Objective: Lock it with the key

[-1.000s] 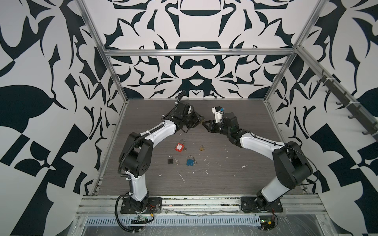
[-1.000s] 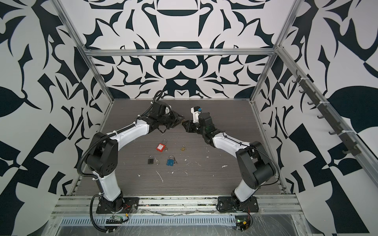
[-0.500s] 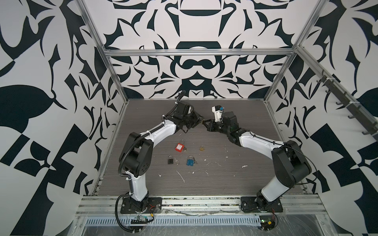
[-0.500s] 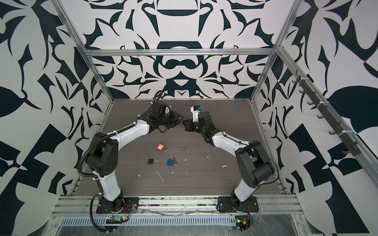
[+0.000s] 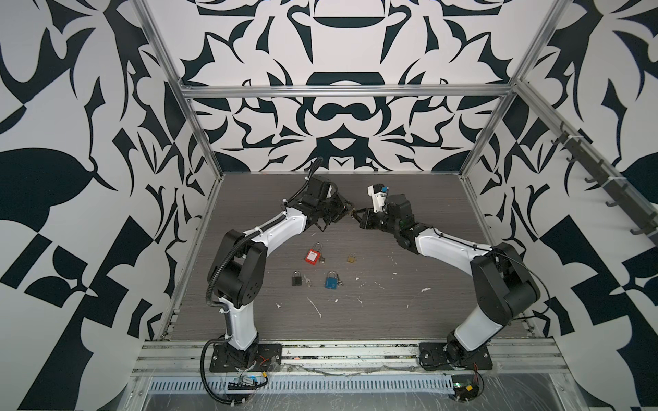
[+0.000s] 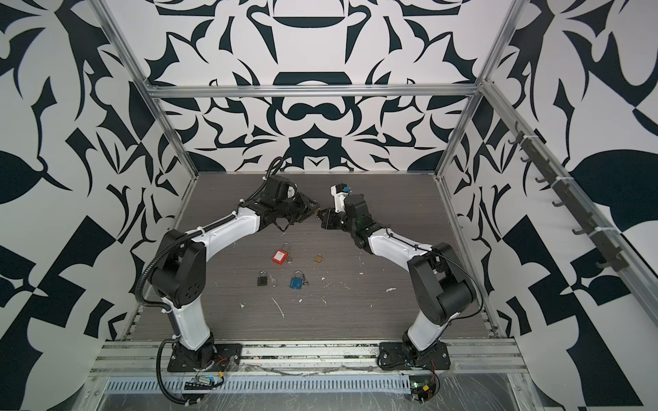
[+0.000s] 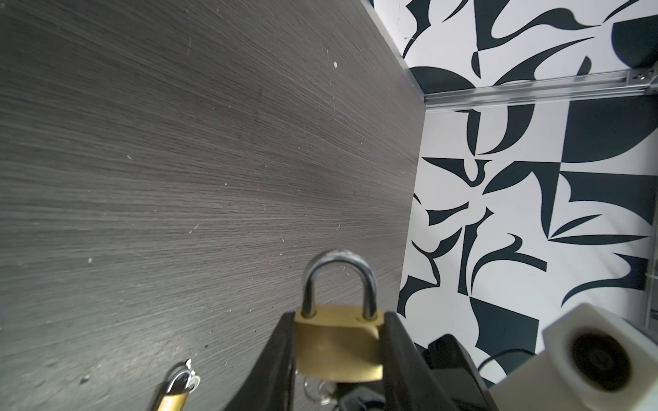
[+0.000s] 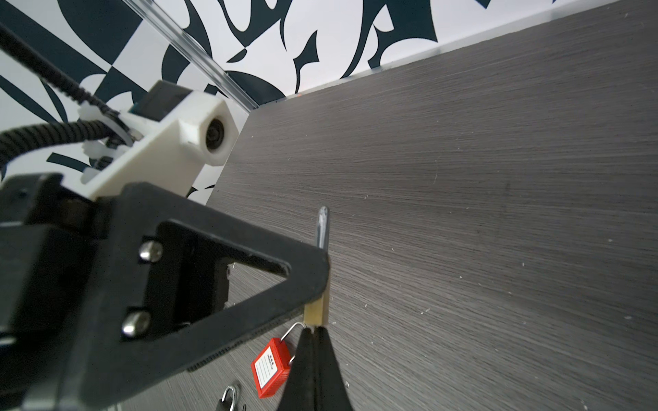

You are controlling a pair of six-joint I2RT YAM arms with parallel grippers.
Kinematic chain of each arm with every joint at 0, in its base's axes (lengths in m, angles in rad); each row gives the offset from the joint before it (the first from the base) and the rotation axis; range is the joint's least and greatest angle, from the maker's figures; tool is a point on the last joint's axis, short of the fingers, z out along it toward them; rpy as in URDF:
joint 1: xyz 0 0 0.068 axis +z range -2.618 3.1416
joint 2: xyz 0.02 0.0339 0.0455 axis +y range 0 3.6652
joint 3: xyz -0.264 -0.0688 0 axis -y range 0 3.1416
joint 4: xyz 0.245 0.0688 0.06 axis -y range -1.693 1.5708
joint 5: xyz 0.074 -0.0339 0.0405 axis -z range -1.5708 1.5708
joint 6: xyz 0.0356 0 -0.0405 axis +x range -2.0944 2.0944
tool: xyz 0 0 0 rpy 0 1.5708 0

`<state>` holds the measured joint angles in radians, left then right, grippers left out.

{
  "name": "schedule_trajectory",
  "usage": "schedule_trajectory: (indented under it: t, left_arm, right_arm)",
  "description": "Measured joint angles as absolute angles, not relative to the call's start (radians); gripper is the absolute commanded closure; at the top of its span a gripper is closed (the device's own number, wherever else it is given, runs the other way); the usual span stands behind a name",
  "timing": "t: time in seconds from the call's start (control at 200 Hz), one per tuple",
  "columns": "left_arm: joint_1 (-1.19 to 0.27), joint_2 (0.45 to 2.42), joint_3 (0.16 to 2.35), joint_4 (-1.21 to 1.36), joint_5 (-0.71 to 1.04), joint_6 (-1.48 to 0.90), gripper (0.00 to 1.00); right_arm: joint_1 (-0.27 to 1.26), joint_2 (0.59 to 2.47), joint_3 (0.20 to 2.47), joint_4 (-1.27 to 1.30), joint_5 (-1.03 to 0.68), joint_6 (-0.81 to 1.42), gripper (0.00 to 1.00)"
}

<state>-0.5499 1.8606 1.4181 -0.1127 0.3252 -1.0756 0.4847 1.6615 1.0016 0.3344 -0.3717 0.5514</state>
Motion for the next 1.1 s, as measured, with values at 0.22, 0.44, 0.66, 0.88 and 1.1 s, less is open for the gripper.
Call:
schedule_trajectory:
  t: [0.22,0.44,0.66,0.88,1.1]
  left_arm:
    - [-0.551,1.882,1.546,-0.294,0.306,-0.968,1.0]
    - [-0.559,1.883,1.579,-0.36,0.276,-0.907,1.0]
    - [-0.559,1.883,1.58,-0.388,0.273,-0.886,1.0]
    - [-0.553,1.882,1.58,-0.425,0.304,-0.891,1.0]
    - [-0.412,1.879,1.58,-0.368,0.235,-0.92,1.0]
  right_arm:
    - [0.489,1.646,1.002,0.332,-0.358,0.473,1.0]
    - [0.506,1.617,1.002,0.284,-0.299,0.441,1.0]
    - [0.517,1.616,0.994,0.272,-0.306,0.436,1.0]
    - [0.535,1.558,0.902,0.31,-0.302,0.429,1.0]
    - [0.598,1.451,0.687,0.288,-0.337,0.439,1.0]
